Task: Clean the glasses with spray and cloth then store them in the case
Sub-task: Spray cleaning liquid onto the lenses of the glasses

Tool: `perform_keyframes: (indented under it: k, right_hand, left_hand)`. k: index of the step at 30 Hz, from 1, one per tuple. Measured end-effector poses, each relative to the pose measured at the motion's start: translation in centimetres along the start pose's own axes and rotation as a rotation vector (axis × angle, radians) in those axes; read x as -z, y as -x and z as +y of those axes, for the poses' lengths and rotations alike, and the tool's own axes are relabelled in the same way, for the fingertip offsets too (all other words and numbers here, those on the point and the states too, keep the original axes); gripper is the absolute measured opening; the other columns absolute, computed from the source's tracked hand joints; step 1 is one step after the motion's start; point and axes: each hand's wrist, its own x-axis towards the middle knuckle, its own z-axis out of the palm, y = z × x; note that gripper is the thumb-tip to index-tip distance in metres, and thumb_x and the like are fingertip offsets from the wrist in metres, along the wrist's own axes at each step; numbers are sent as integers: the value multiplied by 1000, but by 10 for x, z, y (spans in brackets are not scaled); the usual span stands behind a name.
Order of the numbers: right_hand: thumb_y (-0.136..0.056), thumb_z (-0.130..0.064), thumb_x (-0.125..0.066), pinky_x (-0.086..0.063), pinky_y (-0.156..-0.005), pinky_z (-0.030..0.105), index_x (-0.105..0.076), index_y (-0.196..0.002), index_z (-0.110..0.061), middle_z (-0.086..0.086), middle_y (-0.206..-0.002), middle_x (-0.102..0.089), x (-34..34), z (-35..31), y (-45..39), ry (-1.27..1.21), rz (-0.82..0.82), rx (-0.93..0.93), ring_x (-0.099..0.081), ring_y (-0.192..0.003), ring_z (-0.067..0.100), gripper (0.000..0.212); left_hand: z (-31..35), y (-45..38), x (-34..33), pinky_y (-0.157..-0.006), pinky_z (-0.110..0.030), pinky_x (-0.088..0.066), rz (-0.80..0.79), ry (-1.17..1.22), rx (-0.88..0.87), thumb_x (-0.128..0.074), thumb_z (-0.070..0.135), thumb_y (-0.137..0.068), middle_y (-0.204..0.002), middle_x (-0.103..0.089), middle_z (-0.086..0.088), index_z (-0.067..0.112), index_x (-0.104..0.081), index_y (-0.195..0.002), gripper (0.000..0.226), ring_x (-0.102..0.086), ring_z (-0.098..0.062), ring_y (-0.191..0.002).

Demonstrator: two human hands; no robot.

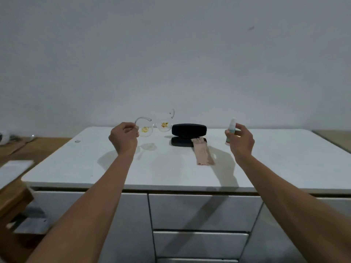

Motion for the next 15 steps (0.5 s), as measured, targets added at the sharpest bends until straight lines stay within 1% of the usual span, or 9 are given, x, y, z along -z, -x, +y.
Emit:
perform_keyframes:
  k: [3, 6, 9, 13, 15]
  right_hand:
    - [-88, -15, -76, -60, -88, 47, -69, -121, -16, 2, -97, -72, 26, 17, -4, 106, 48, -17, -69, -78, 21, 34]
    - [-88, -15, -75, -57, -90, 42, -69, -121, -15, 6, -101, -74, 45, 32, -4, 191, 59, -28, -68, -87, 23, 33]
    - [-89, -14, -73, -52, -86, 34, -68, -123, -14, 7, -104, -74, 55, 40, -3, 222, 63, -54, -68, -90, 24, 34]
    - [-91, -14, -73, -54, -92, 38, -68, -125, -16, 11, -112, -75, 54, 48, -5, 235, 45, -66, -71, -101, 30, 35]
    - [-92, -16, -72, -49, -89, 33, -65, -129, -16, 11, -117, -74, 53, 48, -5, 246, 36, -79, -69, -107, 31, 38]
  left_hand:
    - [-1, 10, -12, -58, -23, -55, -19, 8, 0, -74, -2, -80, -60, -67, -5, 4, -74, -81, 6, -64, -13, -50]
    - [0, 20, -22, -58, -21, -54, -42, 11, 3, -74, -1, -81, -60, -67, -4, 4, -74, -81, 5, -65, -14, -51]
    - [1, 25, -27, -61, -24, -55, -62, 12, 11, -74, 0, -82, -61, -68, -5, 4, -74, -82, 4, -65, -15, -52]
    - [0, 27, -30, -66, -30, -58, -67, 13, 15, -73, -1, -81, -61, -68, -2, 4, -74, -83, 5, -65, -15, -51]
    - [0, 28, -31, -67, -32, -59, -66, 18, 23, -73, -1, -81, -62, -68, -2, 4, -75, -83, 5, -66, -16, -52]
